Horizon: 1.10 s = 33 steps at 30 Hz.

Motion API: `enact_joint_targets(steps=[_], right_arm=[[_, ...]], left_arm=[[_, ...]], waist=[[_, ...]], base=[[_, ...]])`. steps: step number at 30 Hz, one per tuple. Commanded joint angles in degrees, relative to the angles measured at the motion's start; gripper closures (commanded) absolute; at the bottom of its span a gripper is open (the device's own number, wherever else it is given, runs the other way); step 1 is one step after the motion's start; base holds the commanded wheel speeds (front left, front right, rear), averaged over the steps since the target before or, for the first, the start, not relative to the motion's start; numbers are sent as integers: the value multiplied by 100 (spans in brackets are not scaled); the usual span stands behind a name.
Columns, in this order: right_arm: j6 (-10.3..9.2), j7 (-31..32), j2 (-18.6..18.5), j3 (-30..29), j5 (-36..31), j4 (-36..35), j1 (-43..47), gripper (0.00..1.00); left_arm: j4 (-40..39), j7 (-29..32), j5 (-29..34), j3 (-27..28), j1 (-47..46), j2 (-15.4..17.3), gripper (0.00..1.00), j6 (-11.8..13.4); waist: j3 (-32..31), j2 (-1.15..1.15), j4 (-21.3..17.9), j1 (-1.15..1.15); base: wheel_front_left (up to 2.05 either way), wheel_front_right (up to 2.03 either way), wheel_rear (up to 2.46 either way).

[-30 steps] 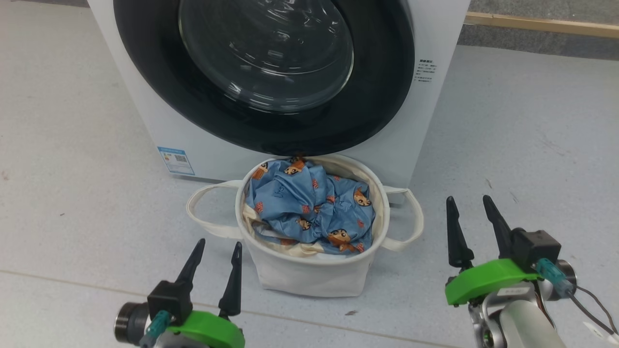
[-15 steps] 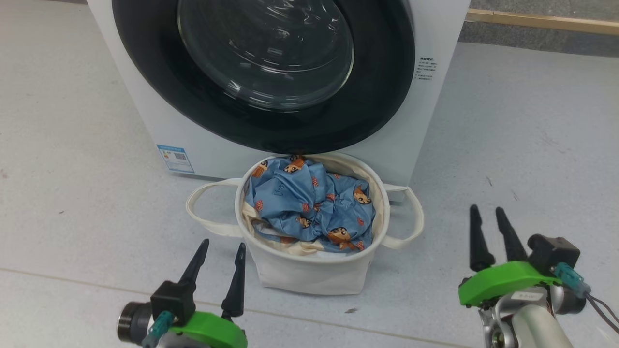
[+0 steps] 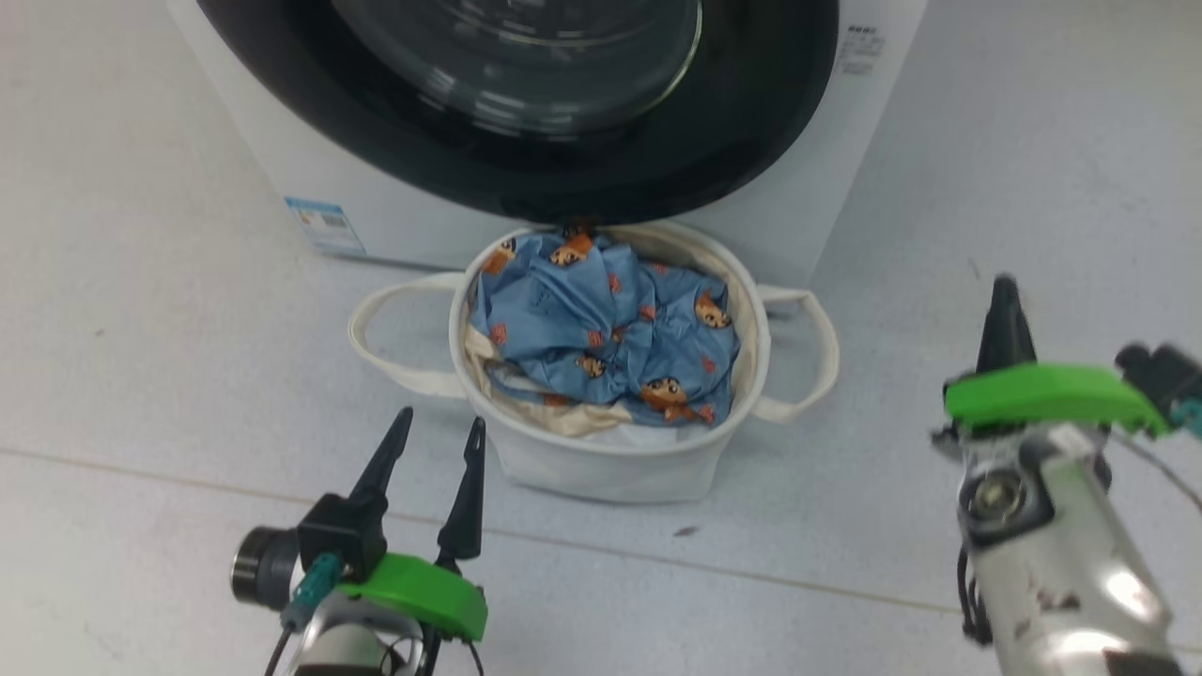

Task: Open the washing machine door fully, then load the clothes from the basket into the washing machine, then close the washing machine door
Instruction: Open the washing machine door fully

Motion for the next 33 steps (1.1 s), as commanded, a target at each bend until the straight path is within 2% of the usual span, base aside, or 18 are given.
enact_joint_targets(steps=[1,3,7,16,18,24,33], right_arm=[[0,5,-63,122,319,-32,-599,100],[0,309,-176,102,803,43,-1014,100],[0,897,-665,1,1583,86,-1750,100],[0,2726,-1458,-276,3147,168,-3025,100],[0,2918,-1505,-311,3283,214,-3129,100],[0,4273,-1642,-445,4021,849,-3872,100],[0,4974,-1732,-422,4205,1356,-4520,100]], left_arm=[[-221,-69,-7,138,-300,60,0,46],[-252,-69,-26,103,-421,60,0,66],[-299,-69,-83,-64,-682,60,0,93],[-375,-69,-387,-365,-1158,60,0,257],[-390,-69,-434,-399,-1190,60,0,279],[-399,-69,-597,-608,-1336,60,0,387],[-439,-69,-763,-729,-1372,60,0,476]], waist=[[402,0,31,0],[656,0,56,0],[1127,0,191,0],[1902,0,563,0],[1955,0,601,0],[2195,0,768,0],[2370,0,911,0]], base=[[0,0,0],[0,0,0],[0,0,0],[0,0,0],[0,0,0],[0,0,0],[0,0,0]])
